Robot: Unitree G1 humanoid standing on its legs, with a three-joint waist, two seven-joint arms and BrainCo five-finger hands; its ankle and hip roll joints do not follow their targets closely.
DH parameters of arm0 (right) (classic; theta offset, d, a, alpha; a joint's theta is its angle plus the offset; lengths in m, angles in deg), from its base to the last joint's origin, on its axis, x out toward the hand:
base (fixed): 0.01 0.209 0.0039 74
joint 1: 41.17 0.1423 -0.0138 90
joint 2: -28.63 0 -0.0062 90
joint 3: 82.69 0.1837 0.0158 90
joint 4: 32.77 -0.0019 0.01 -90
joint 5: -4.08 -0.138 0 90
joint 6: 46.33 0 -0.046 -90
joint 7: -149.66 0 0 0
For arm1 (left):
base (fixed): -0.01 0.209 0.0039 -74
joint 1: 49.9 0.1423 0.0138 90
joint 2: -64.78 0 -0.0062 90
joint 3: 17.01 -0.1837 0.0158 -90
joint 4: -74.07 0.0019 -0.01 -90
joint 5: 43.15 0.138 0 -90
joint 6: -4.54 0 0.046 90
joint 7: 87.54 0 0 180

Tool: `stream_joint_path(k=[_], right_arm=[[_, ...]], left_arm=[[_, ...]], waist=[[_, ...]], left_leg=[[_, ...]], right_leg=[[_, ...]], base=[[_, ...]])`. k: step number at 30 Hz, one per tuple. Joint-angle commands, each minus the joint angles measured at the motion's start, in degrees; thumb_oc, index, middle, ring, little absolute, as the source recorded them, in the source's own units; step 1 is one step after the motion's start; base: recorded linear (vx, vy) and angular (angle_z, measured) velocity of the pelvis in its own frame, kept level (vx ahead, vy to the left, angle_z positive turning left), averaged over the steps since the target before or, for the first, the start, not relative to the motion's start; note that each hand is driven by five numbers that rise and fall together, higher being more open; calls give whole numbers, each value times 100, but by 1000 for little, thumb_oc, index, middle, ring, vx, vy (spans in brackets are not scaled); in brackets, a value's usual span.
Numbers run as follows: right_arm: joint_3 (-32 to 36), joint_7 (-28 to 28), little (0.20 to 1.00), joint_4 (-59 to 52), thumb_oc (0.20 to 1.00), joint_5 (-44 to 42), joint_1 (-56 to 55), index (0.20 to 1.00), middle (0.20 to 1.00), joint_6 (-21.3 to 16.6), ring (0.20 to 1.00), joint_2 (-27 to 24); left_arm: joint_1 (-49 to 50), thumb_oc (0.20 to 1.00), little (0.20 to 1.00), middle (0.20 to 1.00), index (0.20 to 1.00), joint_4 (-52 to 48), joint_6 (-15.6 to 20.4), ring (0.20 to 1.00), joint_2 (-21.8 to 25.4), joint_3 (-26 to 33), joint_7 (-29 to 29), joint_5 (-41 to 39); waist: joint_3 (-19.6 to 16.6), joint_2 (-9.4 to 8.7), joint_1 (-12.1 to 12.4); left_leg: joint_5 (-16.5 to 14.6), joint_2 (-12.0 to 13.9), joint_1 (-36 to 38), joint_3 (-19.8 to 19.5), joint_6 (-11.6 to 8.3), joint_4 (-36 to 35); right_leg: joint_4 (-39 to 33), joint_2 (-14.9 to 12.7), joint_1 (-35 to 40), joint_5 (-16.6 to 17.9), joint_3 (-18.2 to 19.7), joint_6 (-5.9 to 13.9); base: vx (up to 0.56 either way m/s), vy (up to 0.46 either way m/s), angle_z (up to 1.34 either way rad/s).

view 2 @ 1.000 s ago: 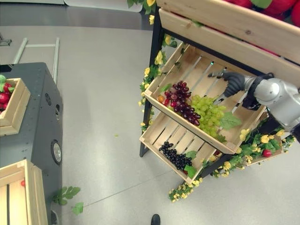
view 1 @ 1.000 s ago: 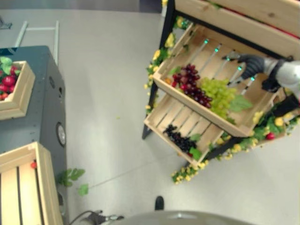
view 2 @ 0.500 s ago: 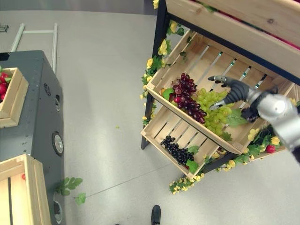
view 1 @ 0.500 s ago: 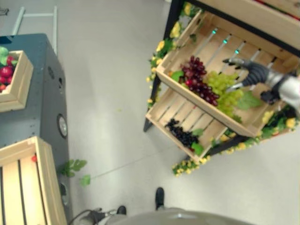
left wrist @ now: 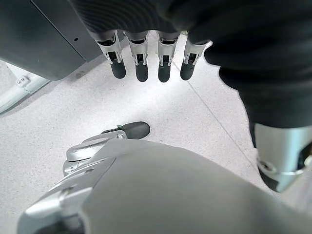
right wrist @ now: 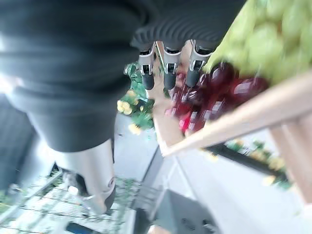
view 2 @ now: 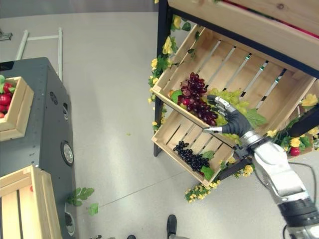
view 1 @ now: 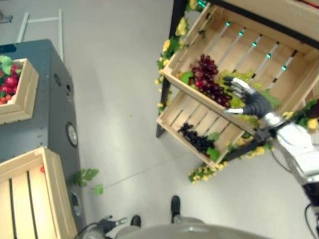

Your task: Pick up the fruits from the basket on one side to the basket on the other side

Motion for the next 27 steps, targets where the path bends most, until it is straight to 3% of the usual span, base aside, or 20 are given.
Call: stream_joint_path(k=[1, 2, 8, 17, 19, 21, 23, 24, 27], right_arm=[[213, -81, 1000, -449, 1000, 118, -96, 1000, 1000, -425, 1000, 135], [63, -54, 1000, -621, 1000, 117, -234, 1000, 1000, -476, 1000, 425], [-230, 95, 1000, -996, 1000, 96, -703, 1000, 1000, -508, 1000, 838], [-496, -14, 1000, -1023, 1000, 607, -1089, 1000, 1000, -599, 1000, 968], [-447, -100, 1000, -905, 1000, 693, -1244, 1000, 1000, -640, 1000, 994], [-353, -172, 1000, -797, 1000, 832, -1493, 1000, 1000, -679, 1000, 1037], [-304, -231, 1000, -677, 1000, 1027, -1587, 1000, 1000, -671, 1000, 995], [-295, -292, 1000, -559, 1000, 1126, -1624, 1000, 1000, -655, 1000, 979], [-332, -282, 1000, -416, 1000, 1093, -1664, 1000, 1000, -628, 1000, 994]], left_arm=[[-90, 1000, 1000, 1000, 1000, 218, 119, 1000, 49, 143, -107, 272], [-102, 1000, 1000, 1000, 1000, 197, 117, 1000, 33, 142, -130, 320], [-56, 1000, 1000, 1000, 1000, 137, 156, 1000, 51, 204, -205, 478], [-107, 1000, 1000, 1000, 1000, 109, 195, 1000, 141, 287, -328, 532], [-160, 1000, 1000, 1000, 1000, 66, 224, 1000, 181, 266, -355, 531], [-197, 1000, 1000, 1000, 1000, -13, 274, 1000, 199, 176, -412, 556], [-189, 1000, 1000, 1000, 1000, -72, 287, 1000, 208, 98, -426, 565], [-169, 1000, 1000, 1000, 1000, -136, 323, 1000, 207, 66, -443, 541], [-169, 1000, 1000, 1000, 1000, -212, 346, 1000, 196, 55, -455, 430]], waist=[[-281, -47, 108], [-298, -35, 101], [-344, -30, 91], [-277, 12, 79], [-189, 92, 4], [-215, 191, -145], [-248, 290, -234], [-245, 338, -279], [-246, 378, -327]], left_leg=[[-3, -266, -461, -170, 8, -7], [-5, -271, -450, -177, 15, -7], [-14, -270, -418, -193, 19, -7], [69, -247, -399, -382, -2, -7], [163, -266, -470, -546, 10, 18], [273, -366, -572, -892, 31, 58], [404, -491, -616, -1307, 13, 94], [460, -537, -620, -1494, -24, 117], [516, -566, -646, -1679, -88, 157]], right_leg=[[41, -25, 448, -791, -64, 491], [45, -19, 461, -803, -59, 482], [64, -19, 500, -837, -89, 468], [374, 41, 523, -1043, -42, 360], [719, 216, 394, -1241, 370, 306], [1184, 690, 322, -1574, 1344, 188], [1438, 1018, 411, -1717, 2046, 112], [1529, 1099, 438, -1788, 2186, 65], [1373, 1070, 514, -1725, 2047, -27]], base=[[0, 0, 0], [0, 0, 0], [-3, -4, 2], [-20, -14, 7], [-77, 21, 40], [-25, 30, 134], [-18, -26, 175], [-37, -51, 106], [-52, -140, 74]])
